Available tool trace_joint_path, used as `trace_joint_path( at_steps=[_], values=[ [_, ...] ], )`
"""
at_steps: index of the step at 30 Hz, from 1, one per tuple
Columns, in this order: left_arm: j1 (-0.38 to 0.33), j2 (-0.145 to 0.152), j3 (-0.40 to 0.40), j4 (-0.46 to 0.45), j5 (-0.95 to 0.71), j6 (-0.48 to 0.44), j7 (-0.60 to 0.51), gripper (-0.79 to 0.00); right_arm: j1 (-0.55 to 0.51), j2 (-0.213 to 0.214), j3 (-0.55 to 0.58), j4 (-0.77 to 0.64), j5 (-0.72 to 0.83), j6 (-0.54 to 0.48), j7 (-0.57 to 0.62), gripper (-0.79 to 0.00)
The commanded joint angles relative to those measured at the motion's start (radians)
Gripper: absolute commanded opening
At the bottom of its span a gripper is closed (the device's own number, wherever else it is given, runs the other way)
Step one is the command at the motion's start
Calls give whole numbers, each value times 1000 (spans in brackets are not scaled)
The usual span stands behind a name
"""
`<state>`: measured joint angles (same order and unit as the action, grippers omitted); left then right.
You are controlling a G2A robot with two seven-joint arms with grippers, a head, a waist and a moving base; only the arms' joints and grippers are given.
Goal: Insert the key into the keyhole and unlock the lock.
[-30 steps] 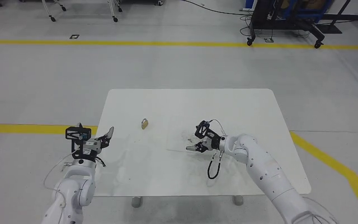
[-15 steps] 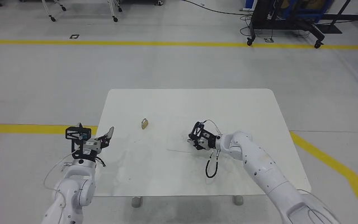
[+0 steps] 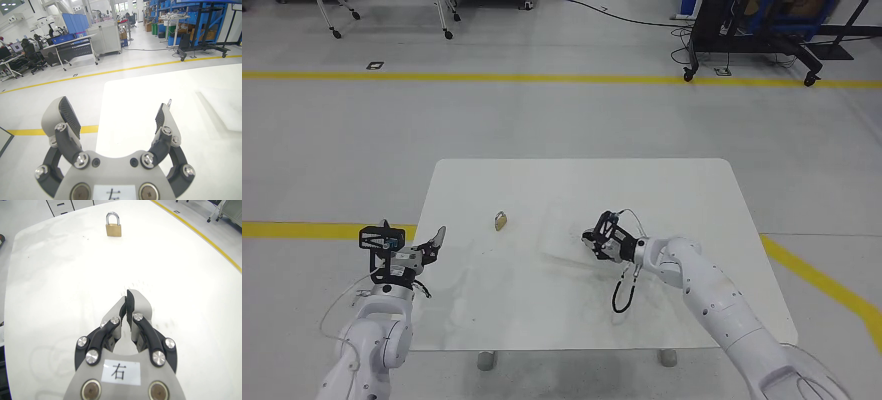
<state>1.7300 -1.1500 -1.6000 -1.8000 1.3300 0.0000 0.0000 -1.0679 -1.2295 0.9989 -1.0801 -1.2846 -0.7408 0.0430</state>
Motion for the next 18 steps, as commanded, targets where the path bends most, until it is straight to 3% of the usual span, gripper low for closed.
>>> trace_joint_path(
  at_steps=[1, 12, 18],
  values=[
    [0, 0, 0, 0, 0, 0, 0, 0, -5, 2, 5, -2, 8, -9, -8, -785],
    [0, 0, 0, 0, 0, 0, 0, 0, -5, 2, 9, -11, 7, 8, -14, -785],
    [9, 1, 90, -55, 164, -76, 37, 0, -35, 18, -9, -103, -186, 27, -119, -785]
  ],
)
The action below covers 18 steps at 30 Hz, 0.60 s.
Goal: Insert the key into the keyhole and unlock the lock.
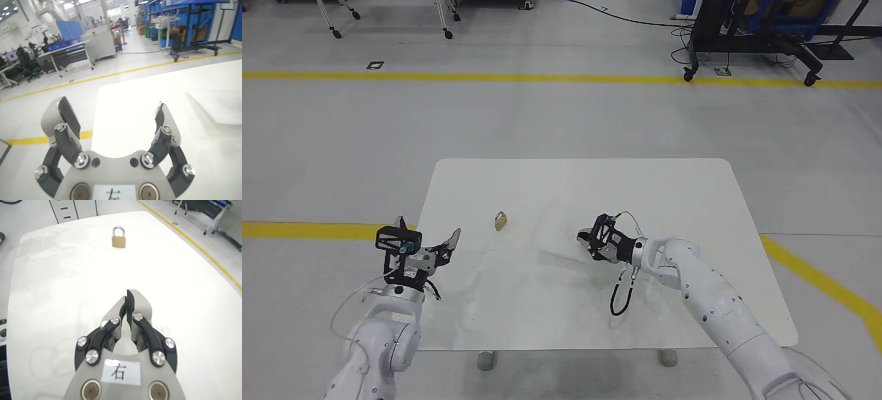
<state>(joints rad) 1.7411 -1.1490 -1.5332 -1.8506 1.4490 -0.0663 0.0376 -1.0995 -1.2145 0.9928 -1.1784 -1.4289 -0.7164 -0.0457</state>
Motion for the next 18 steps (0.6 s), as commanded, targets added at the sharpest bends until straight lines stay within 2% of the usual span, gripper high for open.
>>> trace_joint_path(
  at_steps=[1, 6, 9, 13, 18],
  values=[
    [-8, -1, 47, -9, 71, -28, -9, 0, -8, 5, -6, -6, -59, -15, -80, -785],
    [-64, -2, 169, -11, 220, -128, -55, 0, -3, 16, -1, 60, -142, -22, -305, -785],
    [-109, -11, 245, 16, 266, -128, -66, 0, 3, 20, -15, 84, -203, -8, -392, -785],
    [-175, -24, 335, 74, 309, -123, -80, 0, 21, 23, -35, 124, -260, -25, -453, -785],
    [-248, -47, 412, 144, 262, -73, -108, 0, 45, 19, -72, 177, -310, -33, -462, -785]
  ],
)
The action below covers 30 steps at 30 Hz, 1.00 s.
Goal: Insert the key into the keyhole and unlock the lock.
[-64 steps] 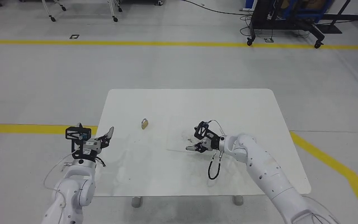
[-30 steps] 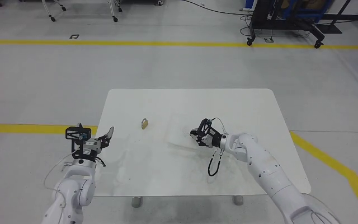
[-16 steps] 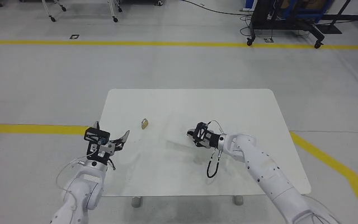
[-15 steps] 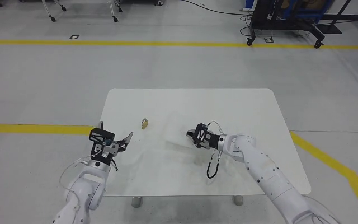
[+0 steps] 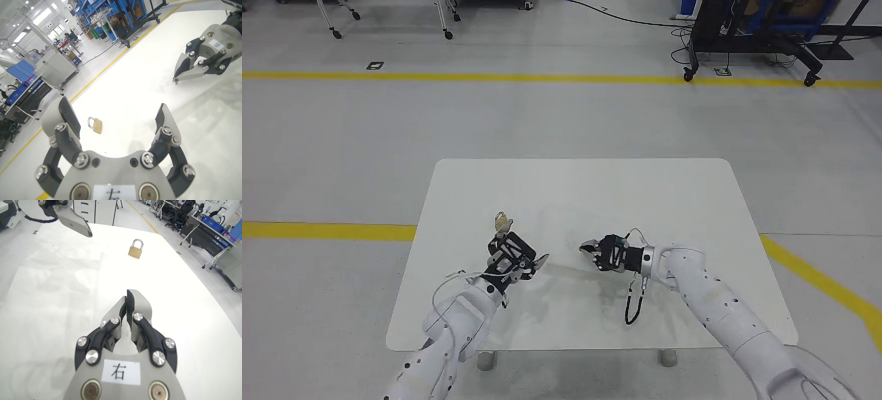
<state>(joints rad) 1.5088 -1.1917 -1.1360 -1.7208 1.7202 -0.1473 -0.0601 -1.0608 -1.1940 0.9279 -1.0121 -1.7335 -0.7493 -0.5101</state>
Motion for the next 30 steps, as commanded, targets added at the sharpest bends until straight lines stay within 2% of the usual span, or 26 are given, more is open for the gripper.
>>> trace_joint_path(
  at_steps=[1, 7, 15, 20, 25, 27, 30],
  values=[
    [-30, -7, 31, 30, 6, 11, -19, 0, 12, -4, -15, 18, -9, -1, 1, -785],
    [-99, -23, 121, 143, 160, 51, -52, 0, 27, -9, -38, 43, -18, 27, -82, -785],
    [-155, -54, 174, 229, 110, 102, -151, 0, 20, -2, -44, 40, -46, 65, -144, -785],
    [-170, -64, 193, 260, 116, 113, -162, 0, 12, 0, -35, 36, -19, 79, -166, -785],
    [-170, -67, 170, 265, 75, 128, -144, 0, -3, 5, -10, 25, 39, 84, -221, -785],
    [-163, -64, 138, 232, 44, 131, -126, 0, -15, 10, 0, 0, 44, 86, -262, -785],
    [-117, -53, 50, 141, -50, 133, -103, 0, -36, 22, 16, -42, 34, 71, -305, -785]
  ],
)
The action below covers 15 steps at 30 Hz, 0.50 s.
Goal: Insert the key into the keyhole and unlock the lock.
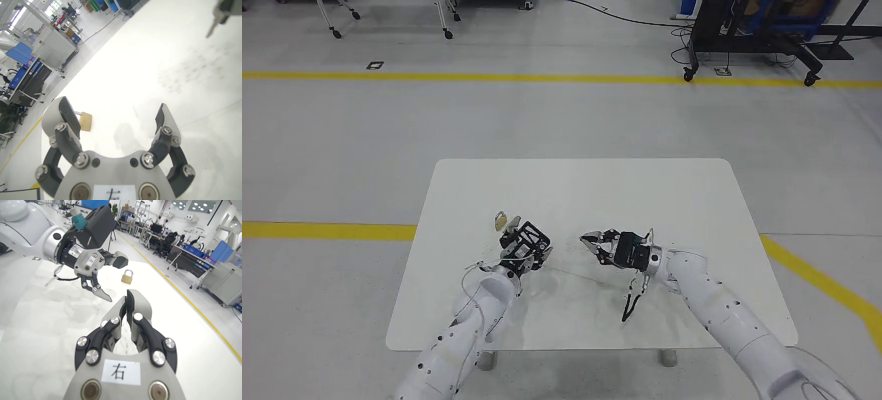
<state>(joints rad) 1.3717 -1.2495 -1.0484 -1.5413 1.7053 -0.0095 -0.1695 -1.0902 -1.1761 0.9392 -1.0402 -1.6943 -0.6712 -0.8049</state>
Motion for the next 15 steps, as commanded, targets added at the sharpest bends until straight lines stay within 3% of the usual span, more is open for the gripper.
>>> trace_joint_path(
  at_steps=[1, 3, 6, 15],
  values=[
    [38, 11, -79, -77, -60, -5, 15, 0, -13, 8, 8, -32, -13, -18, -17, -785],
    [84, 23, -158, -151, -114, -33, 36, 0, -27, 17, 14, -71, -34, -35, -17, -785],
    [175, 49, -292, -257, -169, -179, 112, 0, -59, 27, 31, -145, -47, -15, 29, -785],
    [186, 52, -308, -266, -169, -194, 119, 0, -59, 27, 31, -145, -47, -15, 29, -785]
  ],
)
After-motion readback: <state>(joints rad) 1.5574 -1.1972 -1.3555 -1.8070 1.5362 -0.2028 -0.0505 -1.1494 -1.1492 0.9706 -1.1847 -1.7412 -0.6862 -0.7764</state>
